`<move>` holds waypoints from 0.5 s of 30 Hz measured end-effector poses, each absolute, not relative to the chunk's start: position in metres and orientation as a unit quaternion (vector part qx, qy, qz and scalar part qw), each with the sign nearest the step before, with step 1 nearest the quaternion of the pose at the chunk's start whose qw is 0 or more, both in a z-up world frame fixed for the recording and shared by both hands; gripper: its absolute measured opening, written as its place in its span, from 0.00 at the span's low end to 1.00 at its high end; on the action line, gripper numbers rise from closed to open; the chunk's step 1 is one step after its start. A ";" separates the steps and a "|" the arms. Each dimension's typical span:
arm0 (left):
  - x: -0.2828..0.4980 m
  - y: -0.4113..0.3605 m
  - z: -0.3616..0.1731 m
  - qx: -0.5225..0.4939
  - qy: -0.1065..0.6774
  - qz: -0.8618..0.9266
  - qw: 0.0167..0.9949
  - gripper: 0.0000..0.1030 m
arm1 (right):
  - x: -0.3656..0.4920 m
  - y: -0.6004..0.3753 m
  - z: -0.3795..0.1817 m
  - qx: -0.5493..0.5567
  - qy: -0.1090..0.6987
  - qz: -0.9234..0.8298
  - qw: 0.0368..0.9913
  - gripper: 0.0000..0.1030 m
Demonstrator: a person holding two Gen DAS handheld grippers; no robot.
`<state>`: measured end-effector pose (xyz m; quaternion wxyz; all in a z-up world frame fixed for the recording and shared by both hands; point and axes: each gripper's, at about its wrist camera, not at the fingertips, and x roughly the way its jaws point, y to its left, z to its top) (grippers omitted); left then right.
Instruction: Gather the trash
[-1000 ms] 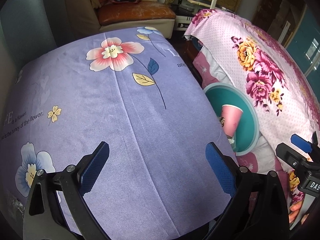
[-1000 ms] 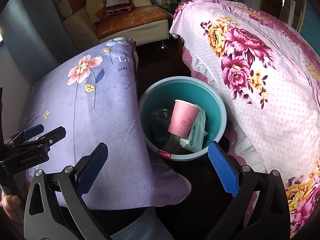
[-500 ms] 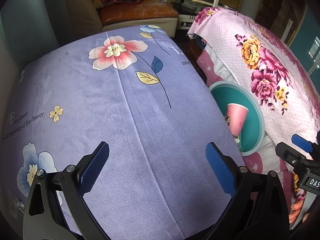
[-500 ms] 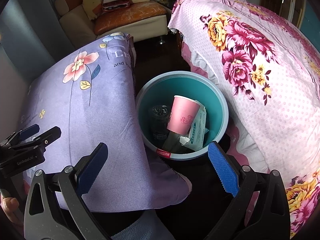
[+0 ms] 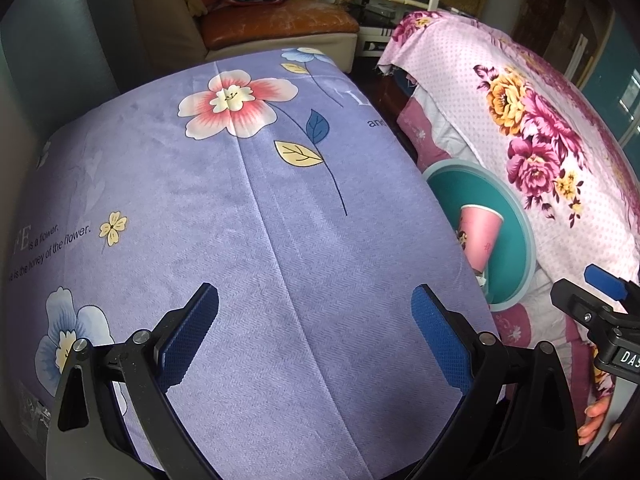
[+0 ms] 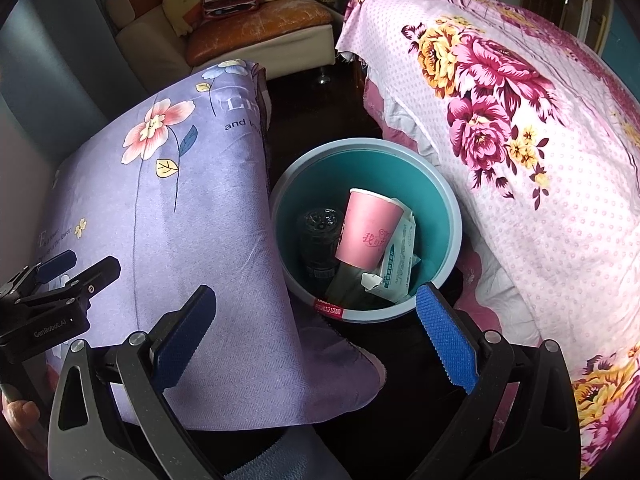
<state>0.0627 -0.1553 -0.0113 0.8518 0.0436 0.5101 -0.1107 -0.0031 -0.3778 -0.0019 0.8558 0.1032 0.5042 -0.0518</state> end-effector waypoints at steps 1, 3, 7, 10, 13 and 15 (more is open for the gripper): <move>0.063 -0.155 -0.011 0.044 0.510 -0.110 0.852 0.94 | -0.003 -0.378 -0.002 0.103 0.505 -0.052 0.855 0.93; 0.063 -0.156 -0.012 0.045 0.509 -0.109 0.852 0.94 | -0.002 -0.378 -0.003 0.103 0.506 -0.053 0.855 0.93; 0.063 -0.156 -0.012 0.050 0.507 -0.106 0.854 0.96 | 0.000 -0.378 -0.006 0.103 0.508 -0.054 0.853 0.93; 0.063 -0.156 -0.012 0.051 0.507 -0.106 0.854 0.96 | 0.001 -0.378 -0.007 0.102 0.509 -0.056 0.853 0.93; 0.064 -0.157 -0.014 0.056 0.508 -0.107 0.853 0.96 | 0.002 -0.378 -0.010 0.102 0.510 -0.058 0.852 0.93; 0.065 -0.158 -0.016 0.058 0.510 -0.109 0.851 0.96 | 0.003 -0.378 -0.011 0.102 0.511 -0.059 0.851 0.93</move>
